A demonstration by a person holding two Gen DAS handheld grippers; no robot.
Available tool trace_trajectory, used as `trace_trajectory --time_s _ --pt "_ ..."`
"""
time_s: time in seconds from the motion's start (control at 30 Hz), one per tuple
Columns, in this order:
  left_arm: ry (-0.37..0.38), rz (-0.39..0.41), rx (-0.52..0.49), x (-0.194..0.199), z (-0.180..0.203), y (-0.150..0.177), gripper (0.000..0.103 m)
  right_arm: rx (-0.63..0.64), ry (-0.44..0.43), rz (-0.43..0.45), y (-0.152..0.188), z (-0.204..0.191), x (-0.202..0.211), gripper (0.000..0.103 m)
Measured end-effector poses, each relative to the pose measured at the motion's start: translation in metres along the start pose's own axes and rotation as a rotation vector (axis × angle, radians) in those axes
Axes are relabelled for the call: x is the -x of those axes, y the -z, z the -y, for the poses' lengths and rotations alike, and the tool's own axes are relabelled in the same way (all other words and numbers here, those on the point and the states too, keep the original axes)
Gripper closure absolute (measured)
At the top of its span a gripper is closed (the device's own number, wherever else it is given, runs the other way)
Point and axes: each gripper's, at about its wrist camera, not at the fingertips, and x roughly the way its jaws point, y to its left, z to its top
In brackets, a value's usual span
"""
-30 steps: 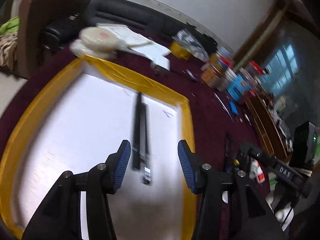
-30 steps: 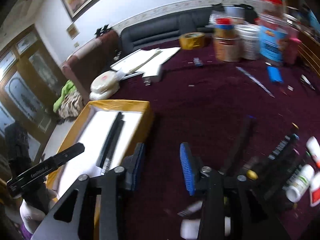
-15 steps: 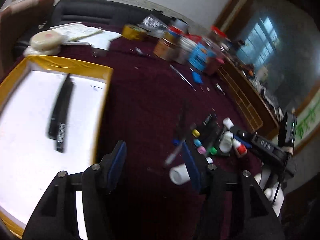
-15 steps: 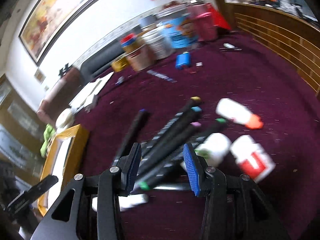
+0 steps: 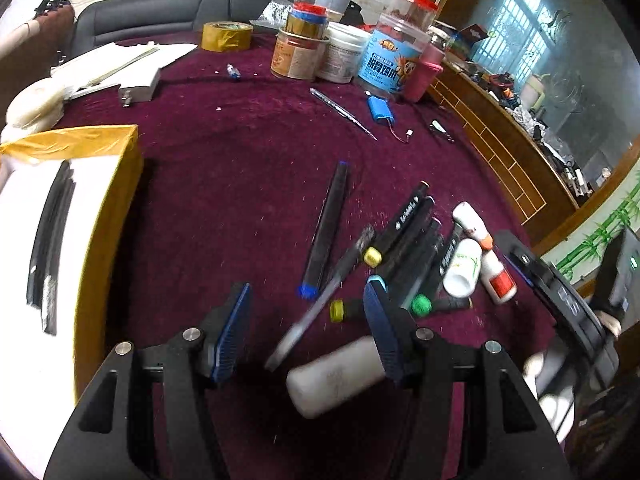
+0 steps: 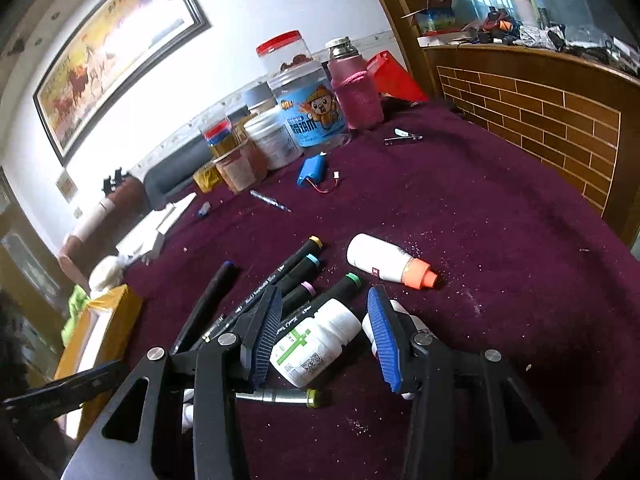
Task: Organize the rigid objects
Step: 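Return the left gripper to the pile and grasp a black marker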
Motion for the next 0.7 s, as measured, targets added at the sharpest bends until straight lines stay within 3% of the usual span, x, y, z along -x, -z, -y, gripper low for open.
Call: trace_trajectory --time_s 0.07,0.33,0.43,0.53,0.6,0.7 --pt "-0.018 -0.010 0.000 -0.014 0.003 -0.011 0.047 -0.013 -0.009 -0.007 0.000 0.003 -0.001 0.056" --pt "-0.108 -0.031 -0.095 -0.067 0.013 -0.039 0.047 -0.041 -0.054 -0.034 0.002 0.010 -0.004 0.055" --pt "-0.160 -0.054 -0.202 -0.084 0.026 -0.041 0.048 -0.031 -0.056 -0.038 0.003 0.007 -0.004 0.054" --pt "-0.158 -0.064 -0.258 -0.086 0.035 -0.043 0.068 -0.027 -0.057 -0.044 0.004 0.007 -0.004 0.054" --pt "-0.135 -0.075 -0.270 -0.085 0.040 -0.042 0.090 -0.022 -0.054 -0.045 0.005 0.006 -0.004 0.054" --pt "-0.140 -0.065 -0.280 -0.081 0.044 -0.038 0.091 -0.020 -0.046 -0.042 0.004 0.005 -0.005 0.054"
